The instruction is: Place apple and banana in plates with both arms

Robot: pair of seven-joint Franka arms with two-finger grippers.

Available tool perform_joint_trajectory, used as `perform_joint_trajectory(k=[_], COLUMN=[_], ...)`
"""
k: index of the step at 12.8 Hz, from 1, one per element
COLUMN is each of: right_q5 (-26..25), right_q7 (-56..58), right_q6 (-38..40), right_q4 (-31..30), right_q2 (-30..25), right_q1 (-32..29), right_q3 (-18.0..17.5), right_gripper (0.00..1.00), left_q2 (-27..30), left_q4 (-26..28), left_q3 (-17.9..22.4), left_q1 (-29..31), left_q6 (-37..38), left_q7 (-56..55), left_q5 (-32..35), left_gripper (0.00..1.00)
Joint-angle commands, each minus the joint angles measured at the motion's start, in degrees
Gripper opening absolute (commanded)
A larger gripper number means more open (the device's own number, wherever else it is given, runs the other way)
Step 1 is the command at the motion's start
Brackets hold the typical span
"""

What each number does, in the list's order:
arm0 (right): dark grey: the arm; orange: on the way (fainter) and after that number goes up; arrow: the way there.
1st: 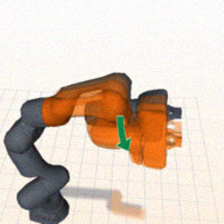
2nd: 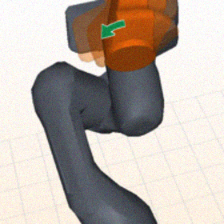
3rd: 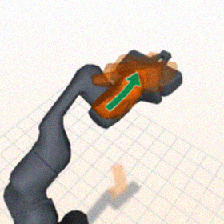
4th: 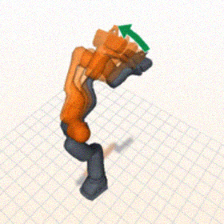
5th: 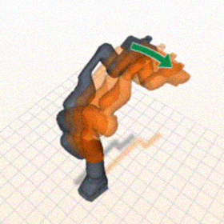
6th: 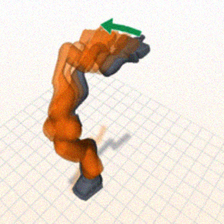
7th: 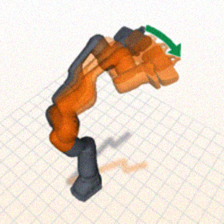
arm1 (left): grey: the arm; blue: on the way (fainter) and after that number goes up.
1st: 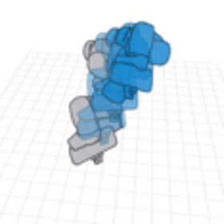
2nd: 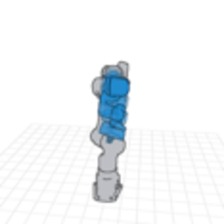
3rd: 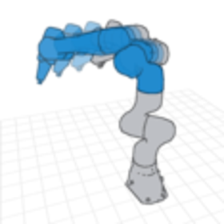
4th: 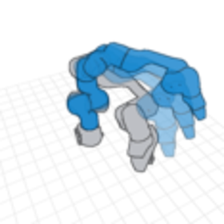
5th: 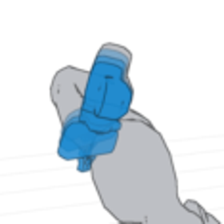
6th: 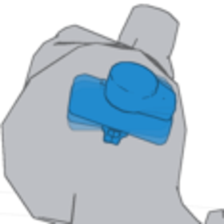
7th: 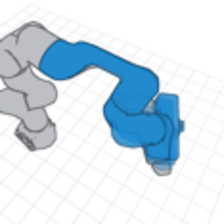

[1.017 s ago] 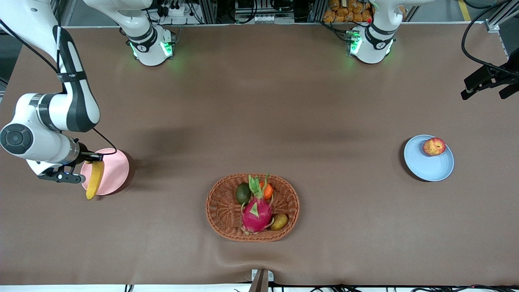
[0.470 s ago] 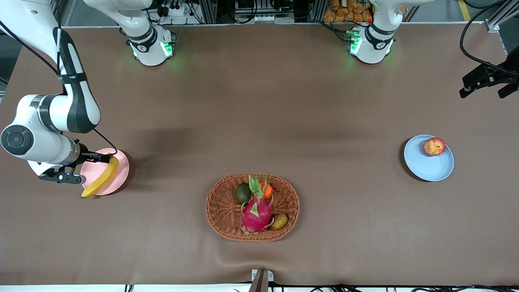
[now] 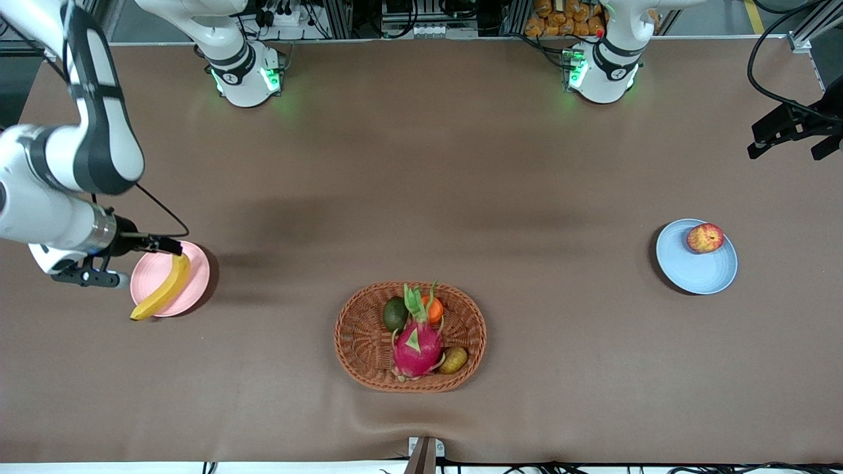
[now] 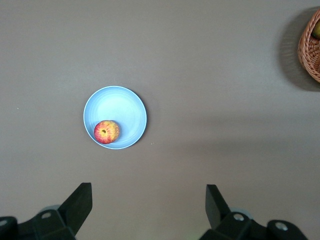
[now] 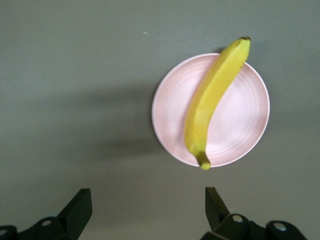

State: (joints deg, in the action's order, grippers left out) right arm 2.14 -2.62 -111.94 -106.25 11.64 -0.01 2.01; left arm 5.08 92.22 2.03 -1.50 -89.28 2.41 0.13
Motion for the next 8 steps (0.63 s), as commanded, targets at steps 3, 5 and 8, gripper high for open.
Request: perform_joint_trajectory(k=[3, 5, 8], right_q5=[1.1, 1.0, 0.7], right_q7=[5.5, 6.4, 6.3], right_q6=[6.2, 16.2, 27.9], right_q4=[0.2, 6.9, 16.1], right_q2=[-9.7, -10.3, -10.3], right_q1=[2.0, 0.7, -0.3], right_q3=[0.2, 0.7, 0.7], right_gripper=[1.00, 1.00, 1.00], left_q2=[-0.9, -1.0, -1.0], left_q4=[-1.9, -1.9, -1.8], left_q3=[-0.1, -0.1, -0.1], left_q1=[0.0, -0.1, 0.0], left_q6=[1.3, 1.3, 1.3], left_q7=[0.8, 0.8, 0.9], left_q5=[0.6, 0.6, 0.5], left_gripper=[1.00, 1.00, 1.00])
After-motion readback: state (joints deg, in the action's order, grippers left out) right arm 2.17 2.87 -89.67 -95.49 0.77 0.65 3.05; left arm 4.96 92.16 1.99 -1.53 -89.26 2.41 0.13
